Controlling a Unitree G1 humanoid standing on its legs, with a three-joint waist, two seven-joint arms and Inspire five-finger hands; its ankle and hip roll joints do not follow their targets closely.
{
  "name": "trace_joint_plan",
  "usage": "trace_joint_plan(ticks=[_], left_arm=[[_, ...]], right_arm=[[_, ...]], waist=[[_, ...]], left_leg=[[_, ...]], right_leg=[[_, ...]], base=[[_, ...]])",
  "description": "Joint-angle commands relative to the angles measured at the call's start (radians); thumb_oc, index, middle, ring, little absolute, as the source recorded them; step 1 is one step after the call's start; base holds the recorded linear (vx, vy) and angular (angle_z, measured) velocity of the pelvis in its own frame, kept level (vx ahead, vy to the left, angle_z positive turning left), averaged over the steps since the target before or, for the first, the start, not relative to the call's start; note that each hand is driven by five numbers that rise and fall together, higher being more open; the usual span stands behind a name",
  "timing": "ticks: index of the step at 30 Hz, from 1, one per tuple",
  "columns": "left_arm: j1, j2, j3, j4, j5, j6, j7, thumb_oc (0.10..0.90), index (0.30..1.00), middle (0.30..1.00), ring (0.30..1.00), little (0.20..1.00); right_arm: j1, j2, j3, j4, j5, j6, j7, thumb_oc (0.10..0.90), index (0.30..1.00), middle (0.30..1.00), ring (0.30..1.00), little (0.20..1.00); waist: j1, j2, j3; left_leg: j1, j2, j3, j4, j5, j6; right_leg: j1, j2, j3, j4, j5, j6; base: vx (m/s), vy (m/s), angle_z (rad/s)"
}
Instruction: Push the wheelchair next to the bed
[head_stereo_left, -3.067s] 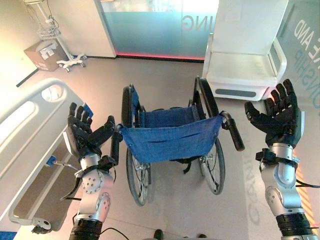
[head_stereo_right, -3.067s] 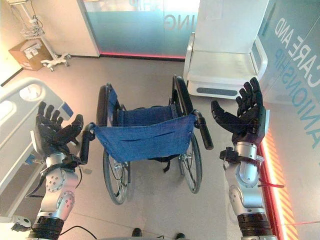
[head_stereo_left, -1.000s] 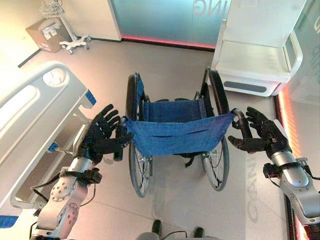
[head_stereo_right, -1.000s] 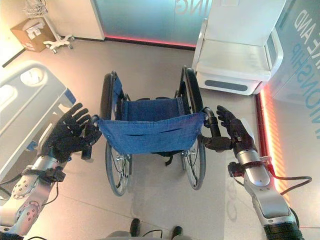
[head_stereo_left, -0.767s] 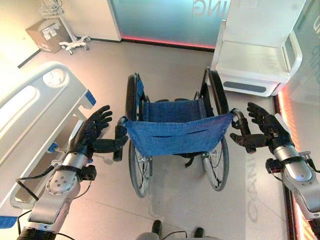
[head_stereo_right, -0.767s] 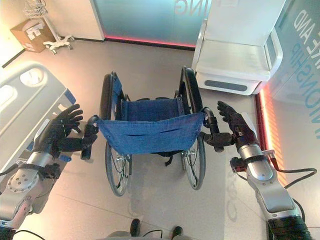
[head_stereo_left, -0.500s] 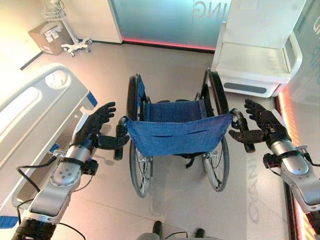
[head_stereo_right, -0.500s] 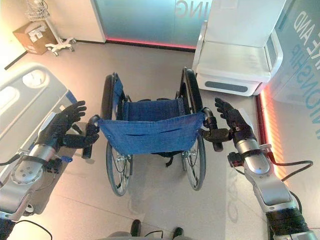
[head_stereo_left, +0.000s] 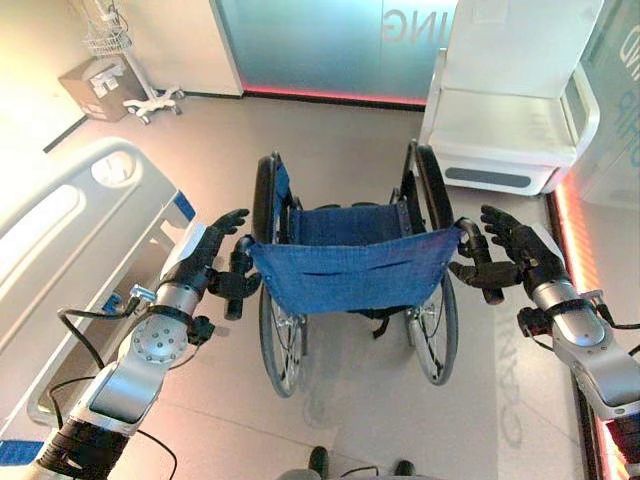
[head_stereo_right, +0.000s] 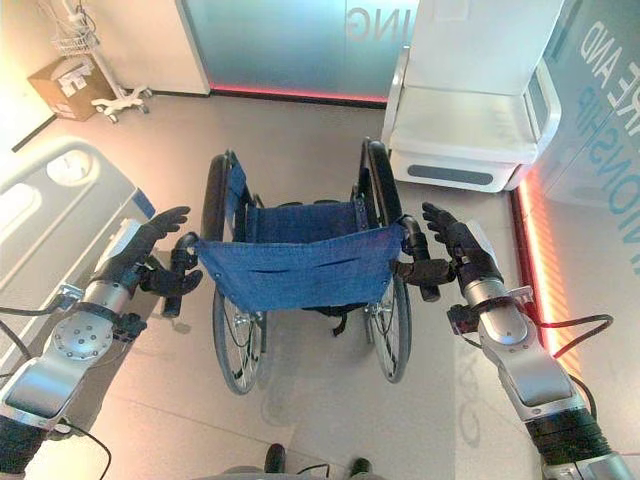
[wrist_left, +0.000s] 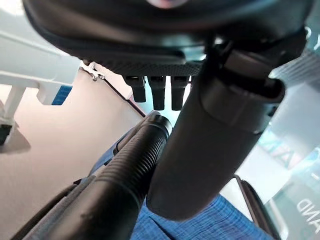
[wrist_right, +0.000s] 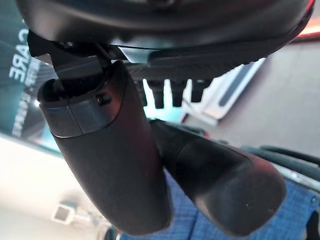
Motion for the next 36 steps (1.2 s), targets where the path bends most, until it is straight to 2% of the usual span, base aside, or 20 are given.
trace_joint_plan(ticks=[1,2,3,10,14,23,26,33,34,36], left_arm=[[0.042,0.120,0.075,0.192,0.168,0.174,0.039,0.800,0.900,0.900,0.900,0.900],[0.042,0.117,0.075,0.201,0.171,0.196,0.044,0.800,0.900,0.900,0.900,0.900],[0.045,0.114,0.082,0.218,0.182,0.255,0.046,0.800,0.900,0.900,0.900,0.900],[0.061,0.094,0.105,0.294,0.137,0.375,0.069,0.800,0.900,0.900,0.900,0.900],[0.059,0.076,0.102,0.354,0.107,0.415,0.057,0.800,0.900,0.900,0.900,0.900],[0.047,0.048,0.059,0.504,0.068,0.463,-0.071,0.800,0.900,0.900,0.900,0.900],[0.031,0.045,0.041,0.585,0.039,0.454,-0.151,0.800,0.900,0.900,0.900,0.900],[0.006,0.038,0.008,0.709,-0.063,0.433,-0.283,0.800,0.900,0.900,0.900,0.900],[0.002,0.030,-0.006,0.741,-0.076,0.430,-0.331,0.800,0.900,0.900,0.900,0.900],[-0.004,0.023,-0.016,0.769,-0.091,0.421,-0.343,0.800,0.900,0.900,0.900,0.900]], right_arm=[[-0.090,-0.104,0.006,0.021,-0.110,0.010,-0.023,0.800,0.900,0.900,0.900,0.900],[-0.091,-0.107,0.007,0.024,-0.120,0.020,-0.018,0.800,0.900,0.900,0.900,0.900],[-0.087,-0.114,0.008,0.030,-0.143,0.042,-0.001,0.800,0.900,0.900,0.900,0.900],[-0.099,-0.138,0.024,0.039,-0.184,0.098,0.071,0.800,0.900,0.900,0.900,0.900],[-0.123,-0.152,0.037,0.039,-0.196,0.130,0.112,0.800,0.900,0.900,0.900,0.900],[-0.192,-0.210,0.068,0.041,-0.251,0.206,0.232,0.800,0.900,0.900,0.900,0.900],[-0.251,-0.235,0.109,0.042,-0.255,0.245,0.297,0.800,0.900,0.900,0.900,0.900],[-0.328,-0.253,0.185,0.062,-0.267,0.288,0.375,0.800,0.900,0.900,0.900,0.900],[-0.351,-0.254,0.208,0.074,-0.279,0.303,0.403,0.800,0.900,0.900,0.900,0.900],[-0.369,-0.254,0.230,0.095,-0.294,0.319,0.427,0.800,0.900,0.900,0.900,0.900]], waist=[[0.018,-0.039,-0.055],[0.018,-0.039,-0.055],[0.019,-0.041,-0.054],[0.023,-0.045,-0.052],[0.027,-0.049,-0.051],[0.037,-0.050,-0.050],[0.037,-0.046,-0.053],[0.032,-0.034,-0.050],[0.029,-0.032,-0.050],[0.028,-0.030,-0.051]], left_leg=[[0.029,-0.069,0.096,0.004,-0.102,0.034],[0.028,-0.069,0.096,0.004,-0.101,0.034],[0.027,-0.069,0.095,0.004,-0.101,0.033],[0.026,-0.069,0.093,0.003,-0.098,0.030],[0.022,-0.068,0.086,0.003,-0.094,0.027],[0.012,-0.069,0.076,0.006,-0.089,0.024],[0.011,-0.068,0.079,0.010,-0.088,0.022],[0.005,-0.065,0.088,0.020,-0.089,0.022],[0.005,-0.065,0.089,0.020,-0.089,0.023],[0.006,-0.066,0.089,0.020,-0.089,0.023]], right_leg=[[-0.030,0.028,0.075,0.050,-0.025,0.031],[-0.031,0.029,0.076,0.050,-0.026,0.031],[-0.030,0.029,0.075,0.048,-0.025,0.032],[-0.028,0.028,0.067,0.046,-0.022,0.033],[-0.028,0.028,0.060,0.048,-0.024,0.032],[-0.034,0.026,0.041,0.064,-0.035,0.030],[-0.036,0.025,0.036,0.069,-0.038,0.030],[-0.041,0.022,0.033,0.082,-0.043,0.032],[-0.043,0.021,0.034,0.083,-0.044,0.032],[-0.043,0.020,0.034,0.084,-0.044,0.033]], base=[[0.00,0.000,0.00],[0.00,0.000,0.00],[0.00,0.000,0.00],[0.00,0.000,0.00],[0.00,0.000,0.00],[-0.01,-0.007,0.00],[0.00,0.000,0.00],[0.00,0.000,0.00],[0.00,0.000,0.00],[0.00,0.000,0.00]])
